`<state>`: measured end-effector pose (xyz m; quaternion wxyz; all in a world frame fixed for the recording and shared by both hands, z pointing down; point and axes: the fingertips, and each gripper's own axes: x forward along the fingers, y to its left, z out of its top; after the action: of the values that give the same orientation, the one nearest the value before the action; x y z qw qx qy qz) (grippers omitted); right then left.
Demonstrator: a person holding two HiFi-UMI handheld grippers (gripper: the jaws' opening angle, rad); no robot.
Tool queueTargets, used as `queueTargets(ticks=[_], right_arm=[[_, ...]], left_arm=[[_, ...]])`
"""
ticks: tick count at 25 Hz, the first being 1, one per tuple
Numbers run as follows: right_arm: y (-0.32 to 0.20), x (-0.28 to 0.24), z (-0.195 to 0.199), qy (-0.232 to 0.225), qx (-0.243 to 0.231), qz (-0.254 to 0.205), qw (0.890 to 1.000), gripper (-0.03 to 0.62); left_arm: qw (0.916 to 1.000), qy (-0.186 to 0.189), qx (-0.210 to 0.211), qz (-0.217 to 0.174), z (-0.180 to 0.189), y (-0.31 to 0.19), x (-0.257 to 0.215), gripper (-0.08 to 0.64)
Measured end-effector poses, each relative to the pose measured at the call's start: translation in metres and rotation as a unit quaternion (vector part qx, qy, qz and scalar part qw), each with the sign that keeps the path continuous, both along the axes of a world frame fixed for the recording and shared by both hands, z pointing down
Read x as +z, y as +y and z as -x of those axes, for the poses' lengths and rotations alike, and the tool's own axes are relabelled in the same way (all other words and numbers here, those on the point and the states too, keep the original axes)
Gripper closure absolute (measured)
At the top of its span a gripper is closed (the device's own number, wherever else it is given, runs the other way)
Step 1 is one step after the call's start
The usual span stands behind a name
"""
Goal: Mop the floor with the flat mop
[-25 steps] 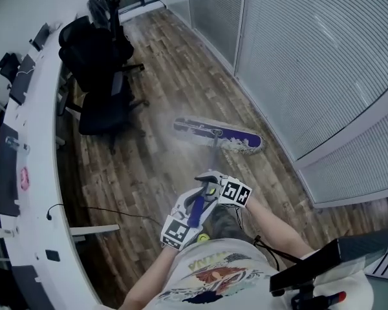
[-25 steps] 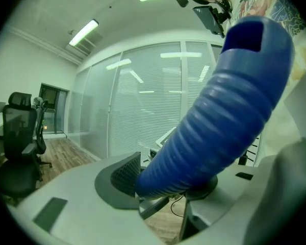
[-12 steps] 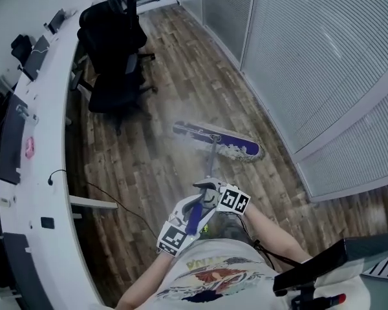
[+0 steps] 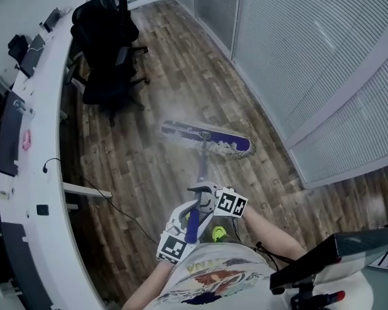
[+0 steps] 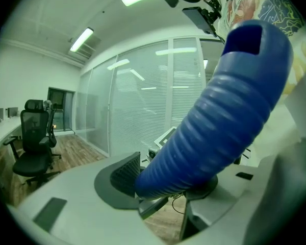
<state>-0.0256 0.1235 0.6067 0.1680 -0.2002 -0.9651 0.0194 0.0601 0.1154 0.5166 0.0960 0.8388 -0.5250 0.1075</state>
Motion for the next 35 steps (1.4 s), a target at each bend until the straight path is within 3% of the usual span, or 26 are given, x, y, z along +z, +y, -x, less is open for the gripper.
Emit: queueTargets(ticks=[8,16,19,25,30,35], right_arm=[[0.043,0.010,-0.053,0.002,-0.023,-0.001,1.000,0.350],[0.048,0.024,-0.055,0.006,-0.041,-0.017,0.999,0.350],[0.038,0.028,-0.040,0.009,-0.056,-0.020,0.998,0.350],[-0.021,0.019,0.015,0.006,-0.036,-0.011,0.999,0.350],[-0.085,0.021,0.076,0.025,-0.020,-0.019,0.999,0.350],[-0.151,0.011,0.139,0.016,0.012,-0.011,1.000,0.350]], left_arm=[[0.9997,-0.005,-0.022,-0.003,-0.052,0.040,0.013,0.383],[0.9996,0.001,-0.027,-0.008,-0.056,0.044,0.022,0.383],[0.9996,0.009,-0.024,-0.009,-0.040,0.035,0.025,0.382],[0.9997,0.019,-0.007,-0.012,0.020,-0.023,0.020,0.377],[0.9995,0.026,0.011,-0.017,0.080,-0.084,0.014,0.374],[0.9984,0.043,0.018,-0.030,0.142,-0.148,0.002,0.374]])
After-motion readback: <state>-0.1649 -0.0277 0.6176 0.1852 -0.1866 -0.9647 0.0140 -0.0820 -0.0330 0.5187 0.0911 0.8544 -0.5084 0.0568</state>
